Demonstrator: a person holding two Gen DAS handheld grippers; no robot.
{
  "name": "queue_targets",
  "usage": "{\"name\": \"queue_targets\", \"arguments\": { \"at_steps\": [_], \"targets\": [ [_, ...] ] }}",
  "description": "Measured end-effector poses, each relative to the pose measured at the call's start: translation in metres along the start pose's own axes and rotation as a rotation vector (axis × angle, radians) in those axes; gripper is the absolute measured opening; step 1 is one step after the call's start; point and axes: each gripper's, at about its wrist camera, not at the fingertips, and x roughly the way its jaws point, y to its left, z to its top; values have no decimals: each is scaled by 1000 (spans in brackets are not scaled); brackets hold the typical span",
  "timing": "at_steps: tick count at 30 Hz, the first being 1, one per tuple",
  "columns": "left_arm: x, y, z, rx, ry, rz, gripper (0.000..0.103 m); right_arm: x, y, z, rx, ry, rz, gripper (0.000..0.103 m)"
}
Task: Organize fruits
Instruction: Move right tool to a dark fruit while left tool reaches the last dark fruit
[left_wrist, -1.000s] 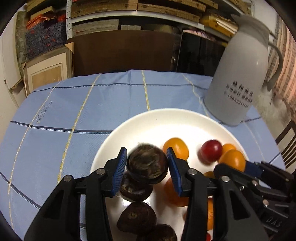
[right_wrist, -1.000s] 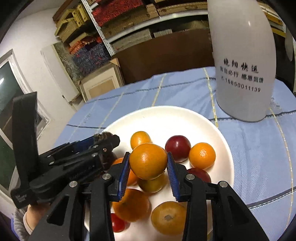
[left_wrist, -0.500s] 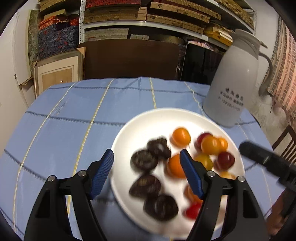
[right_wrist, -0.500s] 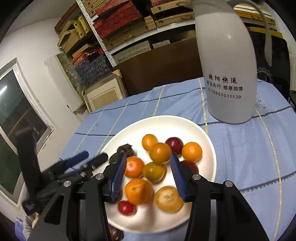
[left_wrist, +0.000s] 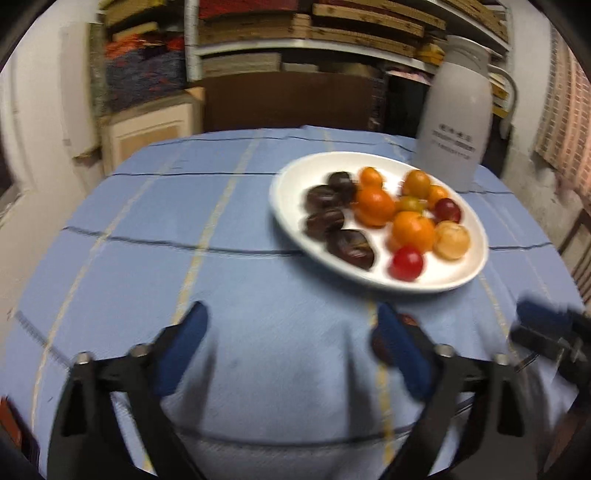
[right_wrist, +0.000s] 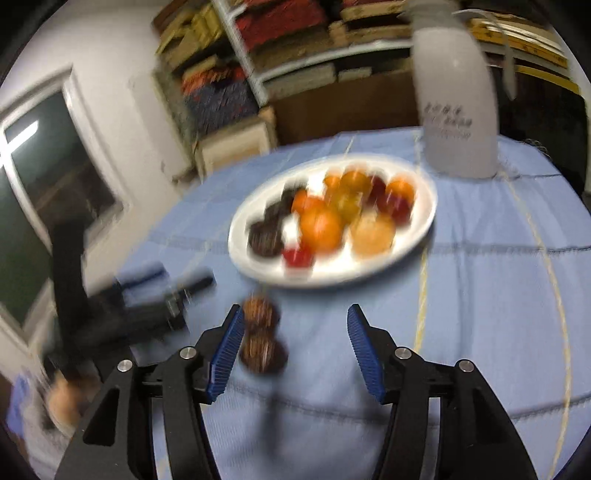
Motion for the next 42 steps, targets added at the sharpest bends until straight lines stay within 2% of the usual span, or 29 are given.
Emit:
{"name": "queue_targets", "arguments": {
  "at_steps": [5, 9, 14, 25, 26, 27, 29, 37, 42],
  "targets": [
    [-15, 26, -12, -91, -8, -4, 94, 16, 35, -22, -161, 57, -42, 58],
    [-17, 31, -14, -109, -3, 19, 96, 24, 40, -27, -186, 88, -67, 59],
    [-20, 24, -13, -78, -4, 28, 98, 33, 45, -24, -200, 99, -93, 58],
    [-18, 17, -10, -59, 6, 38, 98, 48, 45, -19, -164, 143, -72, 57],
    [-17, 16, -10, -57, 11, 39, 98, 49, 44, -19, -164, 142, -76, 53],
    [-16, 16, -11, -56, 15, 40, 98, 49, 45, -19, -165, 141, -76, 46],
    [-13, 15, -12, -50, 24, 43, 98, 49, 46, -19, -169, 141, -79, 41],
    [-6, 4, -17, -7, 47, 33, 98, 35, 42, -21, -184, 114, -97, 41],
    [2, -20, -22, 73, 69, -7, 98, 14, 12, -16, -103, 69, -137, 41]
  ]
}}
